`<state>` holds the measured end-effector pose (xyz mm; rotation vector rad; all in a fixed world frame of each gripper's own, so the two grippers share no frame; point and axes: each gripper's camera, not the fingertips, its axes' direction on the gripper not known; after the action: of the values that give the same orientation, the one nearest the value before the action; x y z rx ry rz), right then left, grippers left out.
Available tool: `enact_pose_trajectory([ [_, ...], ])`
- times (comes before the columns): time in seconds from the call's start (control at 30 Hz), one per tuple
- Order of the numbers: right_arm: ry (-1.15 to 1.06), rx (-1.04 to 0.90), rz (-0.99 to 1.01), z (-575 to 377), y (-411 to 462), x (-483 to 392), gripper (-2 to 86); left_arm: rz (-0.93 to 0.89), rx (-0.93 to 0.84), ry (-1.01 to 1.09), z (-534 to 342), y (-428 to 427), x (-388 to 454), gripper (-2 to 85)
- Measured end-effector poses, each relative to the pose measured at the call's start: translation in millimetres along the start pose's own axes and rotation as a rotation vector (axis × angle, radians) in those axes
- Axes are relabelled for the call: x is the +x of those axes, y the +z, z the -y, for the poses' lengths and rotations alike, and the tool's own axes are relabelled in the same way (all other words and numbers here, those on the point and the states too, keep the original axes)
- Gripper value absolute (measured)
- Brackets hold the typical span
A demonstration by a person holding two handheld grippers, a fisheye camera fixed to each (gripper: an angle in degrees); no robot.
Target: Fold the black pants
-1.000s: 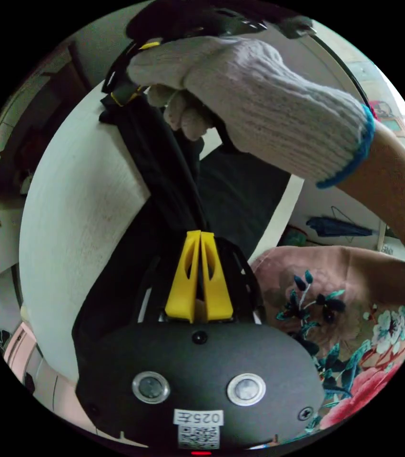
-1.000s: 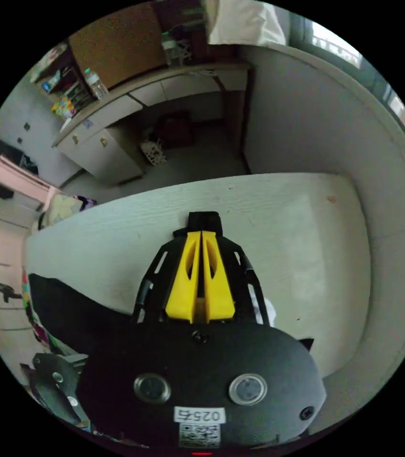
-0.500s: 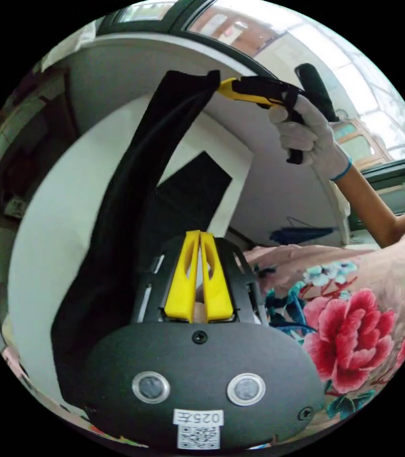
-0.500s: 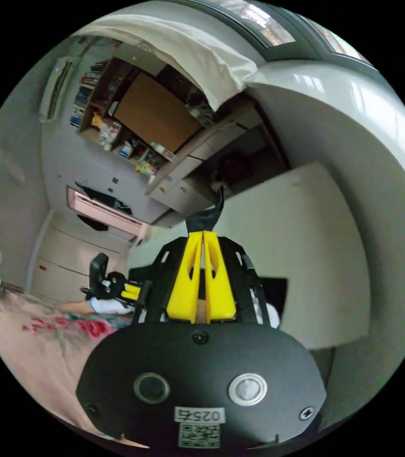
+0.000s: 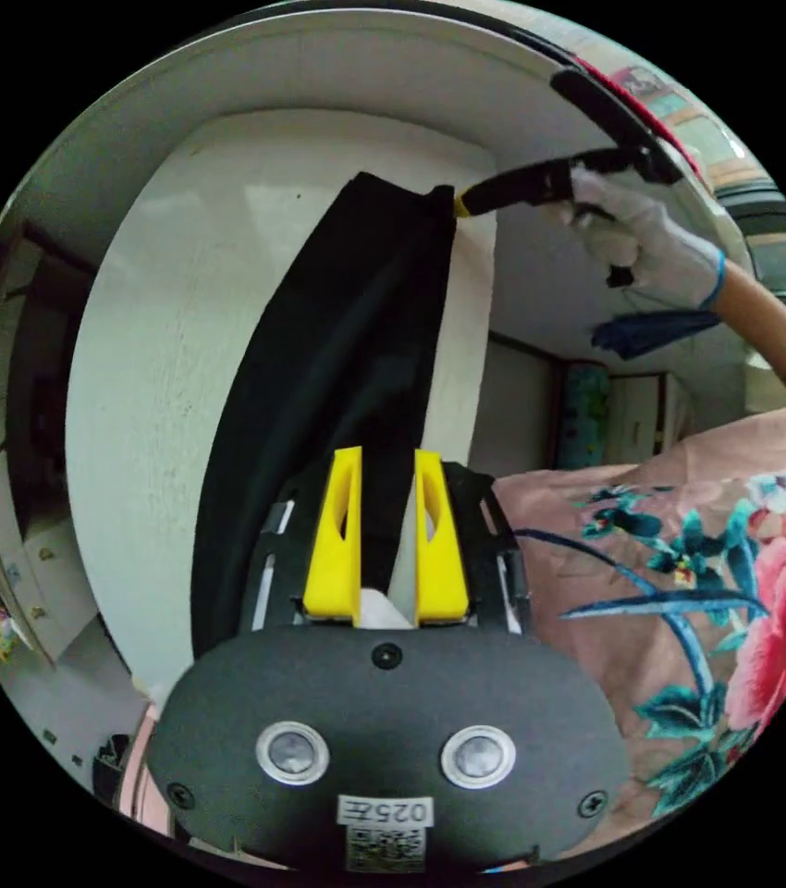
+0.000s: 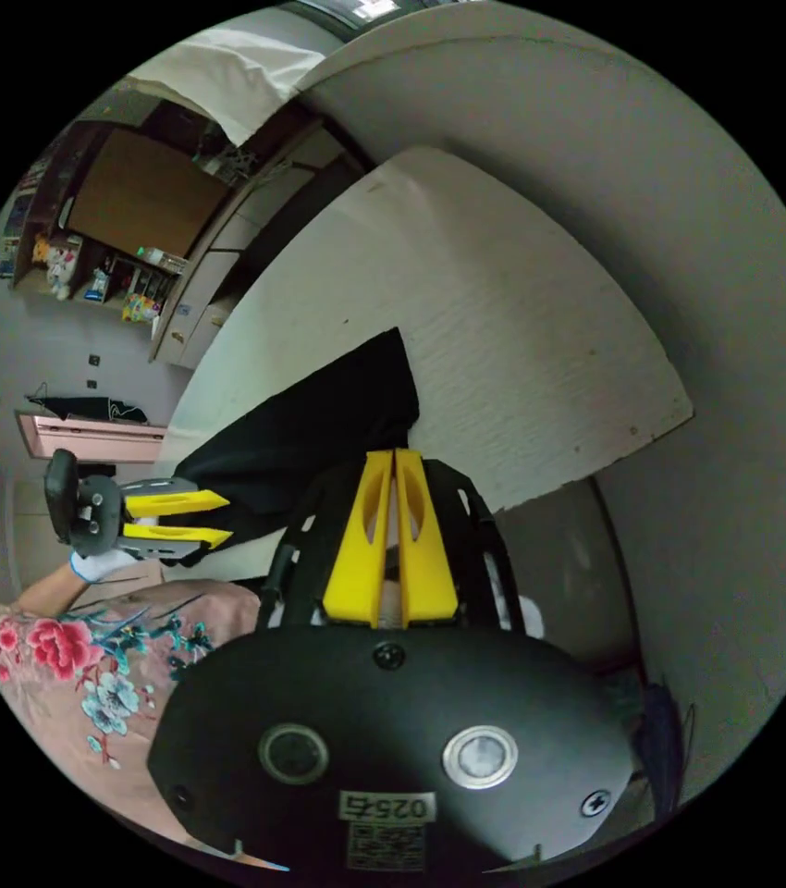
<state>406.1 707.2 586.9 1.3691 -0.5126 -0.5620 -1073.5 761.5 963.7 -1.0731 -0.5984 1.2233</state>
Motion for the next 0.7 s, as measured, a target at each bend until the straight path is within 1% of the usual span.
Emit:
enact_pose_trajectory([
  [0.03, 0.009, -0.004, 0.019, 2.1, -3.3, 1.4, -0.9, 0.061, -0.042, -0.01, 2.9, 18.6, 3.8, 1.4],
  [0.1, 0.031, -0.008, 0.066, 6.5, -10.5, 3.0, -0.9, 0.142, -0.072, -0.05, 5.3, 40.8, 7.4, 0.0],
  [0.17, 0.052, 0.011, 0.134, 12.2, -23.7, 2.9, -0.9, 0.153, -0.065, -0.039, 5.4, 43.8, 13.1, -0.6],
  [0.3, 0.029, 0.038, 0.189, 29.4, -52.4, -9.4, -0.9, 0.096, 0.019, -0.029, -6.2, 21.9, 19.0, -0.9],
  [0.37, 0.013, 0.007, 0.136, 35.6, -55.3, -16.8, -0.9, 0.047, 0.06, -0.033, -13.4, 12.7, 16.7, -0.9],
  [0.47, -0.013, -0.074, 0.018, 40.1, -45.7, -26.4, -0.9, -0.073, 0.097, -0.031, -24.0, 12.4, 8.5, -0.9],
  [0.53, -0.009, -0.171, -0.032, 39.6, -31.9, -29.4, -0.9, -0.143, 0.12, -0.075, -30.7, 20.3, -0.4, -0.8],
  [0.6, 0.007, -0.217, -0.039, 37.6, -26.6, -29.8, -0.9, -0.142, 0.15, -0.121, -31.6, 23.1, -3.9, -0.6],
  [0.63, 0.006, -0.216, -0.036, 35.8, -27.6, -30.4, -0.9, -0.145, 0.183, -0.117, -29.3, 24.0, -2.8, -0.2],
  [0.7, 0.03, -0.196, -0.015, 34.8, -34.2, -28.1, -0.9, -0.135, 0.179, -0.106, -18.1, 30.7, 1.0, 1.6],
])
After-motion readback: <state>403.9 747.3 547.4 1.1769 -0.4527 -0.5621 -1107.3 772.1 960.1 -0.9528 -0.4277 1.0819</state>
